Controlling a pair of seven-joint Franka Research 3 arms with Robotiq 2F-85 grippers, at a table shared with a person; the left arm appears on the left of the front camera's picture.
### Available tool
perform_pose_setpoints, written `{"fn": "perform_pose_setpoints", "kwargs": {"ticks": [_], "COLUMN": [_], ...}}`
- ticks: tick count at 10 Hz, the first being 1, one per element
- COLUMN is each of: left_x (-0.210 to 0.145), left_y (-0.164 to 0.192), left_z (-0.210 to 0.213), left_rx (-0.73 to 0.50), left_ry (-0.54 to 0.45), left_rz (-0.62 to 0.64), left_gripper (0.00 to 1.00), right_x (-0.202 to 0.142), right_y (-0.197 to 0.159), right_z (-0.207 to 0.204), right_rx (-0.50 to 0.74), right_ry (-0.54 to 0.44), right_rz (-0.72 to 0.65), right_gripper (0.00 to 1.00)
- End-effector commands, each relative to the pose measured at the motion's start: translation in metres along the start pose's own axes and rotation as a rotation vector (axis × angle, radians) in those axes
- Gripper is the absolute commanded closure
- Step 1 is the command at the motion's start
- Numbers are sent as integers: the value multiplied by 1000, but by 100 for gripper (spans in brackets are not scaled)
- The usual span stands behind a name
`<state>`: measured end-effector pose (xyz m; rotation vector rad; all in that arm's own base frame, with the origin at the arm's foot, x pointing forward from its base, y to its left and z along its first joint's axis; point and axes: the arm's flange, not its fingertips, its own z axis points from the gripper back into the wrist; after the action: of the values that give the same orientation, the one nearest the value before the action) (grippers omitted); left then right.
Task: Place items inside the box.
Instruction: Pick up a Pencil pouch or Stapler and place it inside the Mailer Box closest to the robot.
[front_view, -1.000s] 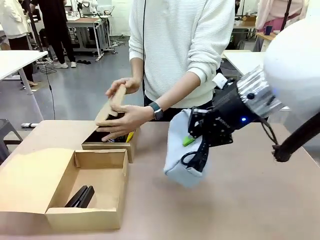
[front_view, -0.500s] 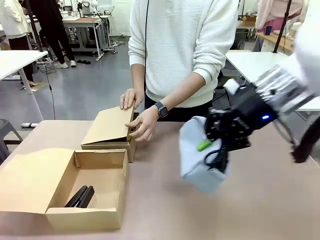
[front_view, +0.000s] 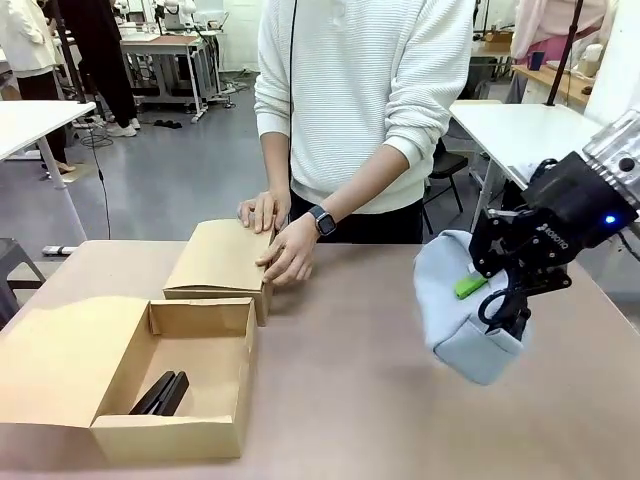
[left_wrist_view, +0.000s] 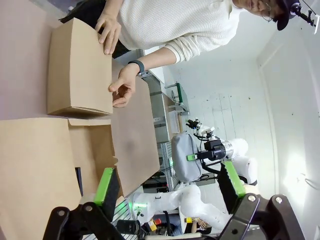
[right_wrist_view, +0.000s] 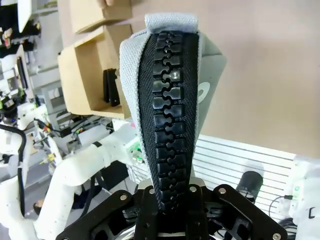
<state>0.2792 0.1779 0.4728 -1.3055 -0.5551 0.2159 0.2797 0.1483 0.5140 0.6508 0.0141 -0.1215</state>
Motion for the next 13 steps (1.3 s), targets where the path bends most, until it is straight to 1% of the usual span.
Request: {"fn": "perform_pose_setpoints", "kwargs": {"ticks": [1,5,8,9,10,11,13], "left_x": [-1,-1,-1,-1,-1,-1,-1], "left_y": [0,0,0,0,0,0,0], "left_z": [-1,-1,-1,-1,-1,-1,-1], "left_rx": [-24,-24,-24,-24,-24,-24,-24], "left_ry": [-9,-9,-9,-9,-9,-9,-9], "left_rz": [-15,-15,-15,-15,-15,-15,-15], "left_gripper": [0,0,0,0,0,0,0], "right_x": [-25,-23,-23,-23,-25,-27,-28], "right_y": [-21,-8,16,30,51,84,148], "right_z": [-29,-35,-45,-54,-64,-83,-125], "right_rx": [-42,-88,-116,-131,-97,-63,-34], "right_ry": [-21,2,19,4,-32,-40,12], "right_rz": [-1,16,80,87,121,209,293], "right_gripper": [92,92,92,92,92,92,92]}}
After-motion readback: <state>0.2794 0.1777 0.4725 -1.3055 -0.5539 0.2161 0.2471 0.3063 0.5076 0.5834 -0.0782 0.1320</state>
